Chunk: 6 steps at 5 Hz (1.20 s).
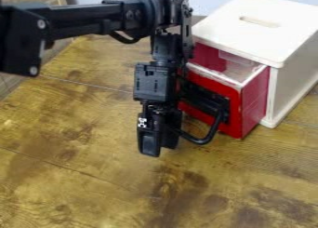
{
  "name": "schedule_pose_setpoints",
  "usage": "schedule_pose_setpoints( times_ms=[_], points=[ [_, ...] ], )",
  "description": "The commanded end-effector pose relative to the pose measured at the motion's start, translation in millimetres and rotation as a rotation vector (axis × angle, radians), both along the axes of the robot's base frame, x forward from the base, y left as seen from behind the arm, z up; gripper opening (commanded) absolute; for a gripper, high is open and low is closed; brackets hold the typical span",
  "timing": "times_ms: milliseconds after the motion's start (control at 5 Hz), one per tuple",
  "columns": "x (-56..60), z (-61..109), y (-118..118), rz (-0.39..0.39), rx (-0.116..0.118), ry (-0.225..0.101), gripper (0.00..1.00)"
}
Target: Open the drawer
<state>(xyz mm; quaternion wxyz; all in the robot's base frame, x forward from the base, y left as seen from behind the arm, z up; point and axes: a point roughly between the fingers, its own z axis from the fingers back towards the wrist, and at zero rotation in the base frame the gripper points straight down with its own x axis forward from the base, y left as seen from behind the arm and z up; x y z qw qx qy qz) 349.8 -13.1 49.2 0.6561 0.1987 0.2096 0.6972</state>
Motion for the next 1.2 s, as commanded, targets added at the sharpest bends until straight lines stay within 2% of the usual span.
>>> schedule_pose_setpoints(
  times_ms=[0, 400, 800, 1000],
  points=[
    [-12.1, 25.5, 61.6, 0.200, 0.018, 0.008, 0.00],
    [-20.1, 35.5, 69.4, 0.279, 0.014, 0.014, 0.00],
    [-28.5, 41.0, 41.6, 0.280, 0.006, 0.021, 0.00],
    [-34.2, 46.8, 42.4, 0.313, -0.002, 0.027, 0.00]
  ],
)
